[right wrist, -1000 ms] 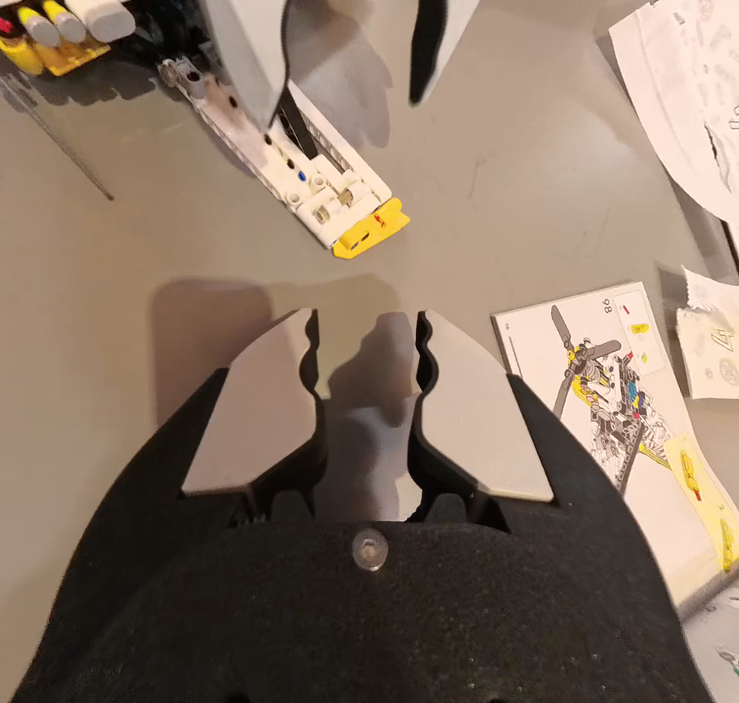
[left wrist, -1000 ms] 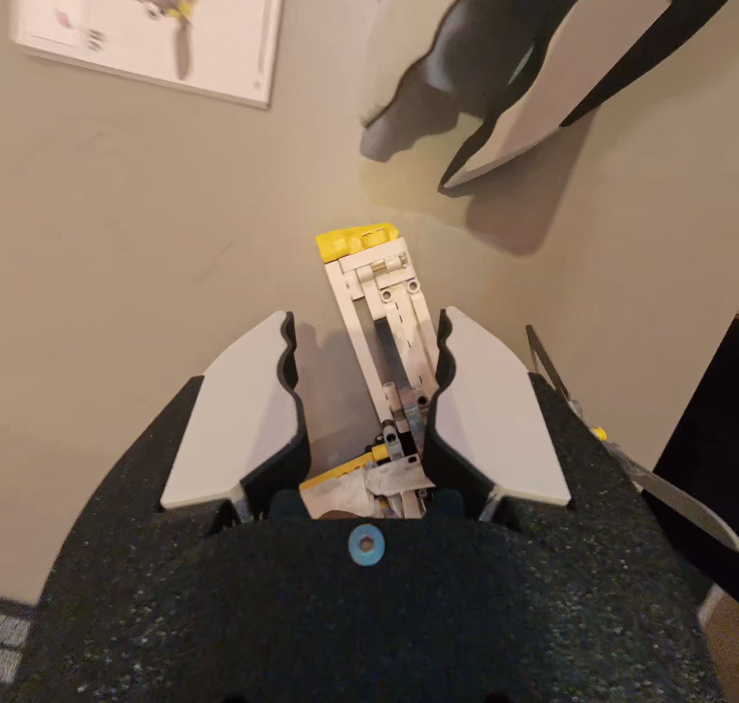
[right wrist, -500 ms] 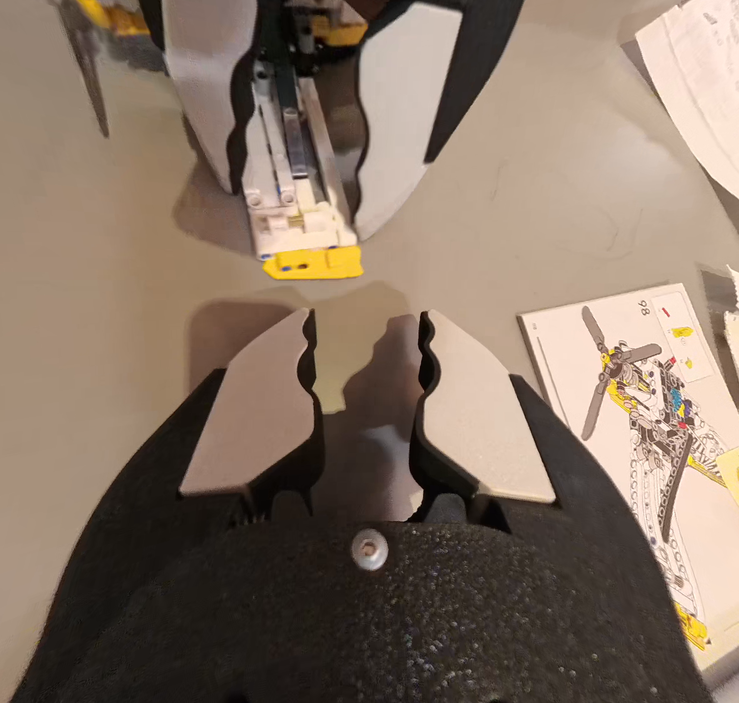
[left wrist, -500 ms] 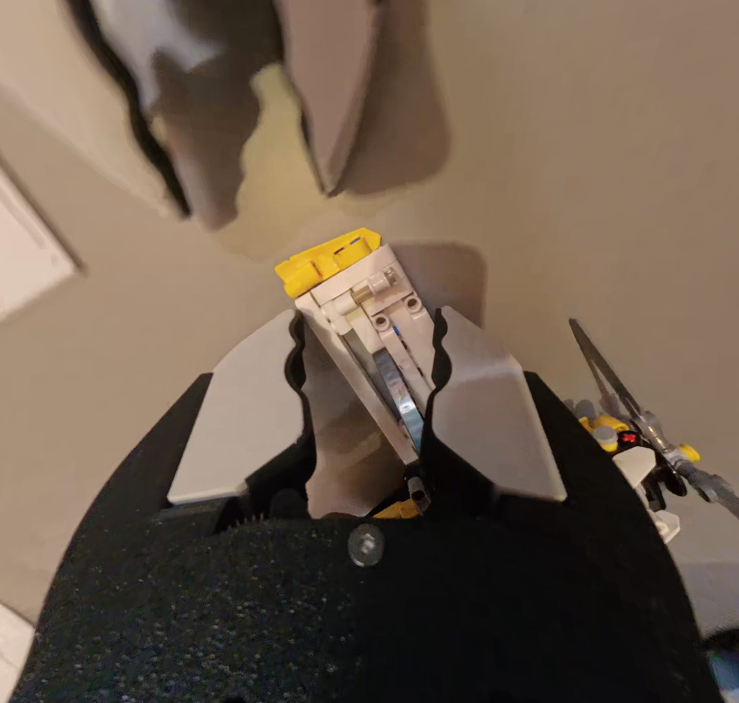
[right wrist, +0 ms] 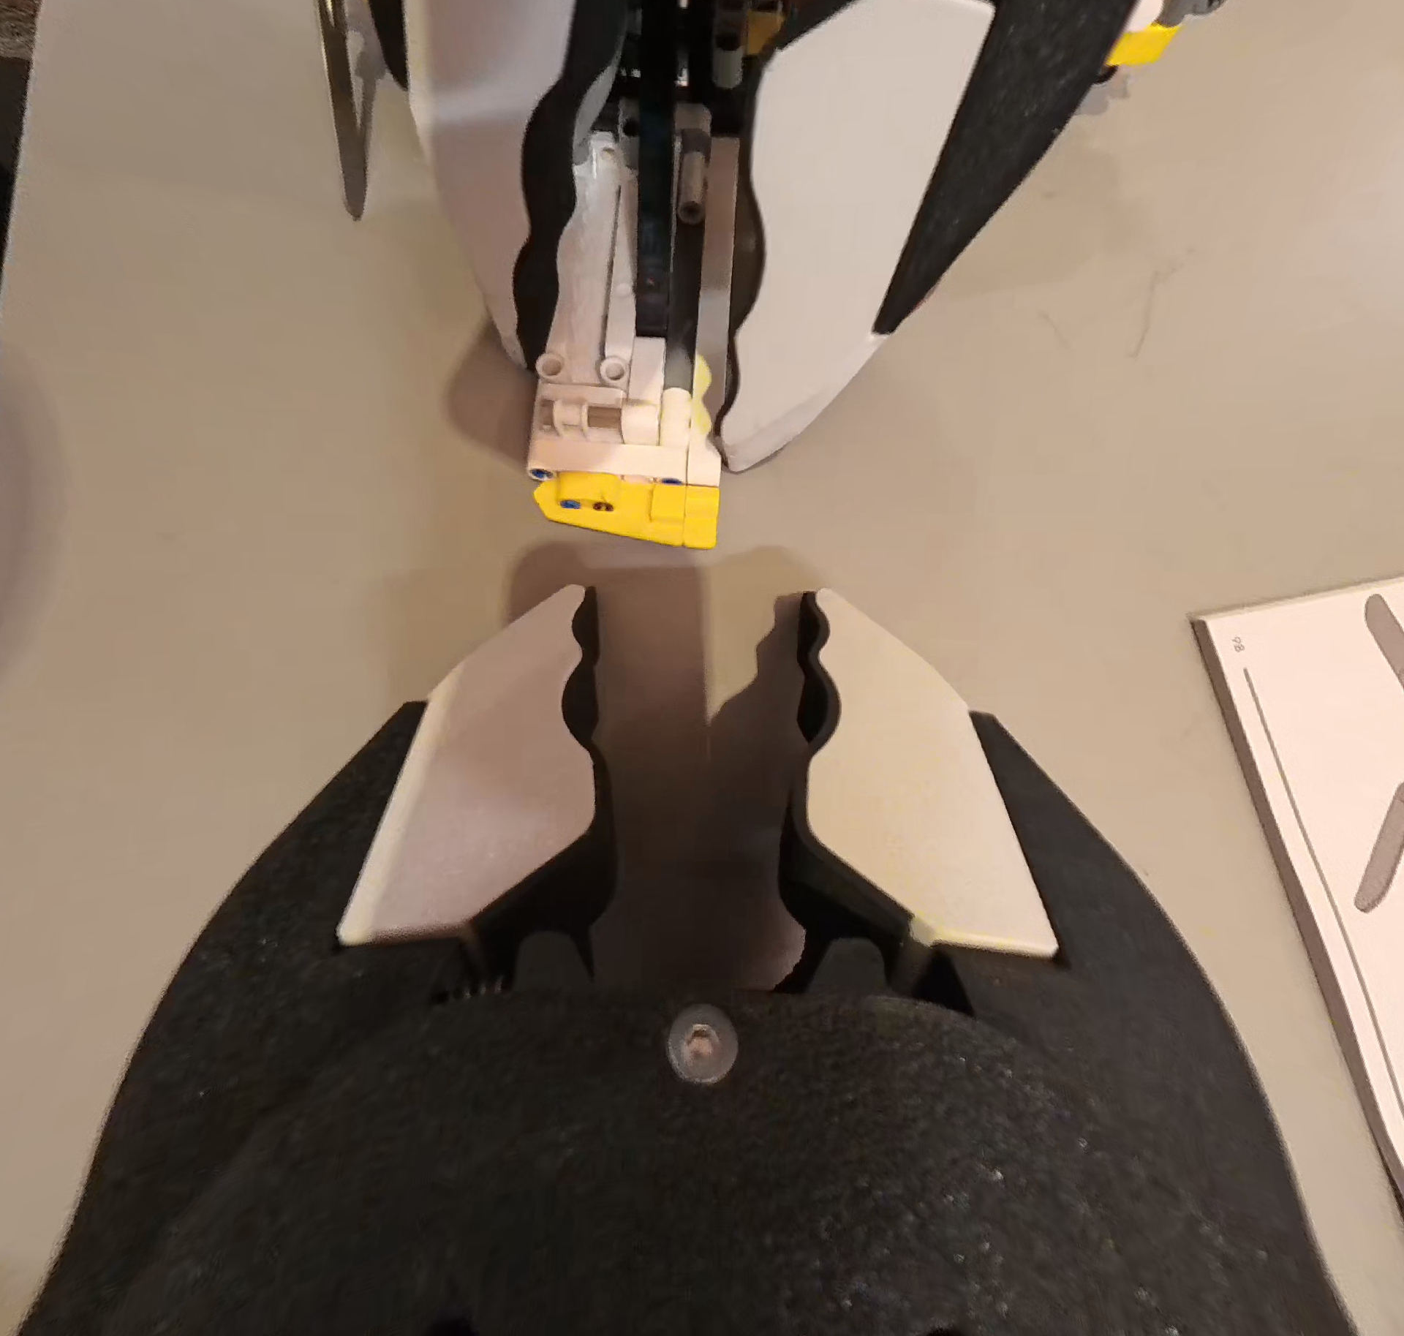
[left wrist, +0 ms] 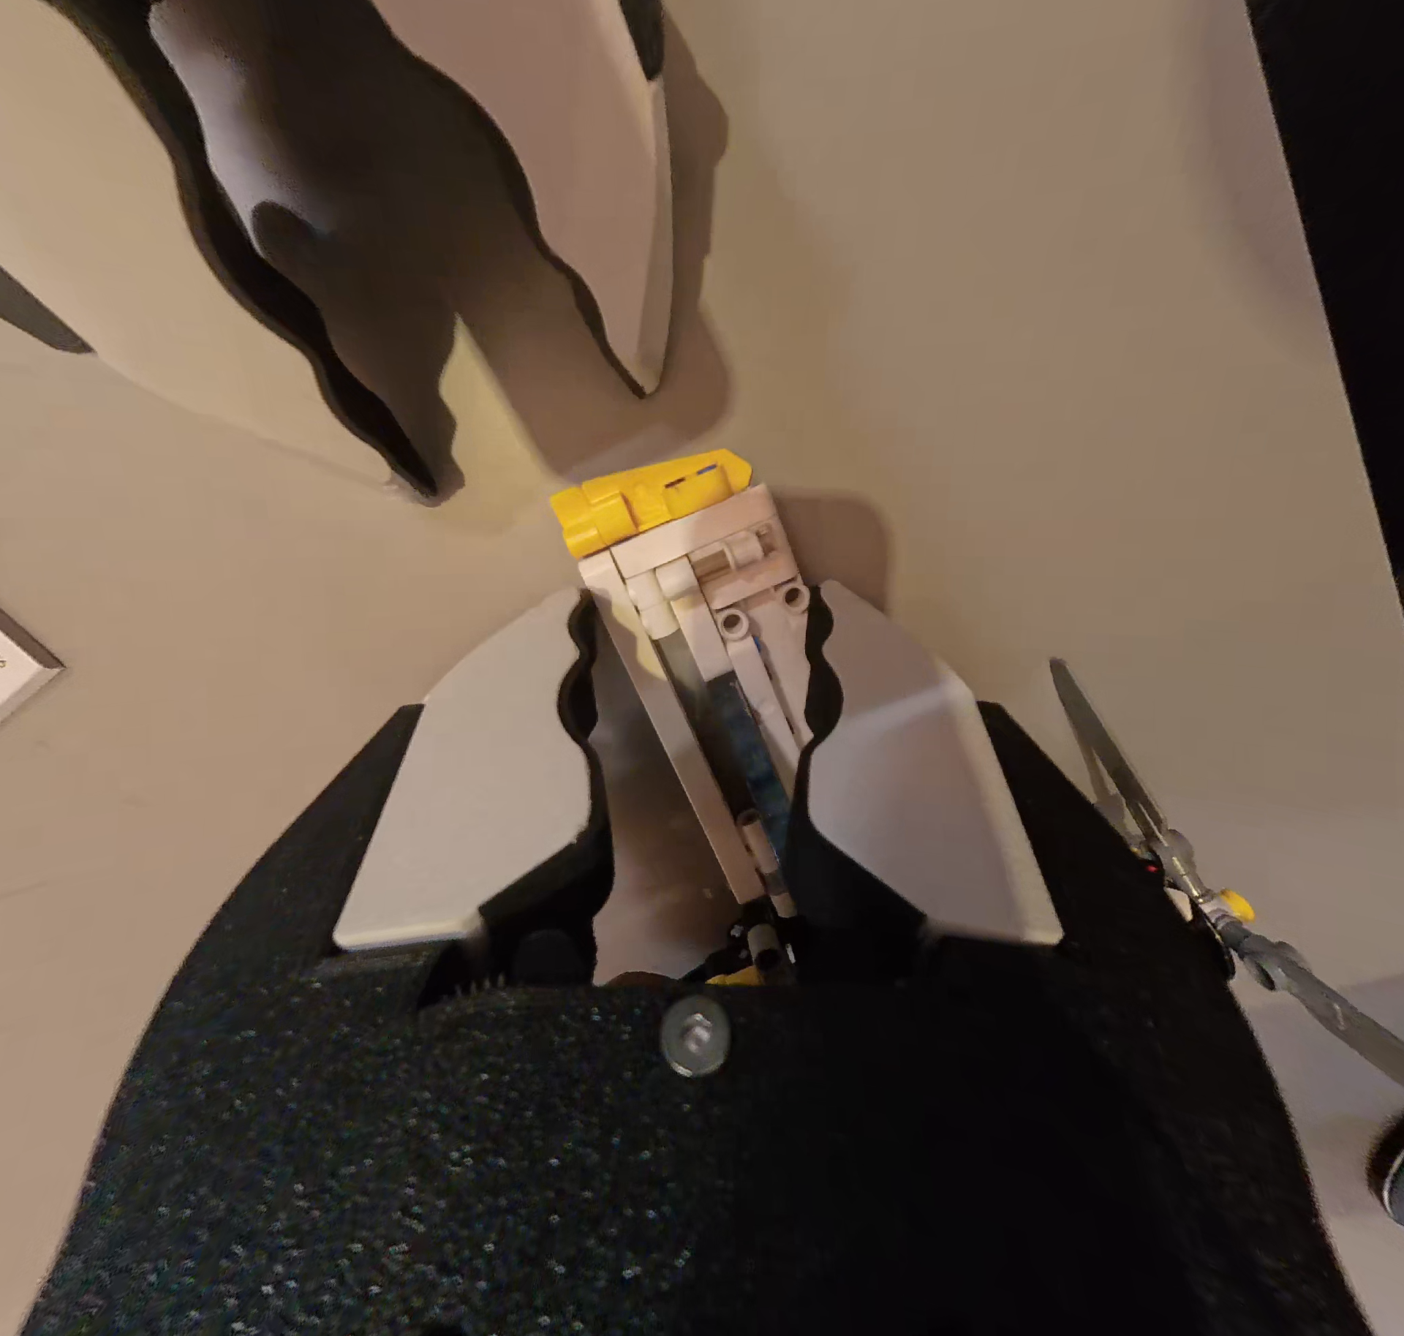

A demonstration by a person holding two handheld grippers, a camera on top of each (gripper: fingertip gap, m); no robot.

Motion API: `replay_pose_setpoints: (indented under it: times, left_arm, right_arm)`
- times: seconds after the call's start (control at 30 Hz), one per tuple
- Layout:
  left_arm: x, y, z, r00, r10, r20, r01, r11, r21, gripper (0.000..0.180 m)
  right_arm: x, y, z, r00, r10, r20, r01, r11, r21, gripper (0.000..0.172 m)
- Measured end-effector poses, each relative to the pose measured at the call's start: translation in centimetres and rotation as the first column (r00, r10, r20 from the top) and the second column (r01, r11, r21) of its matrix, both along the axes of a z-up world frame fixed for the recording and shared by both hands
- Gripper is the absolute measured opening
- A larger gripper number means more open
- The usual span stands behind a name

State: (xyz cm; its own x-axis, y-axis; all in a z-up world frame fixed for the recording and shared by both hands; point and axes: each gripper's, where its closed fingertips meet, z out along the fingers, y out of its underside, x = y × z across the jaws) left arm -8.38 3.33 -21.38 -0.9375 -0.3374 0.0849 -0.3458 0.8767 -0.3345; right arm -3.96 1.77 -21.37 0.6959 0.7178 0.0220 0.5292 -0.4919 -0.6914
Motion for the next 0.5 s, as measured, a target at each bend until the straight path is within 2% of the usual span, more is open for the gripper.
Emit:
replay_pose_setpoints:
  times: [0.3,0.5]
  left_arm:
    - [-0.8,0.1,0.3,1.0,-0.013,-0.004,0.013,0.999,-0.045,0.054]
    - [-1.3,0.3,1.4,0.999,-0.029,-0.013,0.027,0.992,-0.126,0.051]
  right_arm:
    - [-2.2,-0.2,0.0,1.0,-0.001,0.007,0.001,1.0,0.015,0.05]
    - [-2.7,0.2,0.2,0.989,-0.132,-0.073,0.128,0.99,-0.066,0.049]
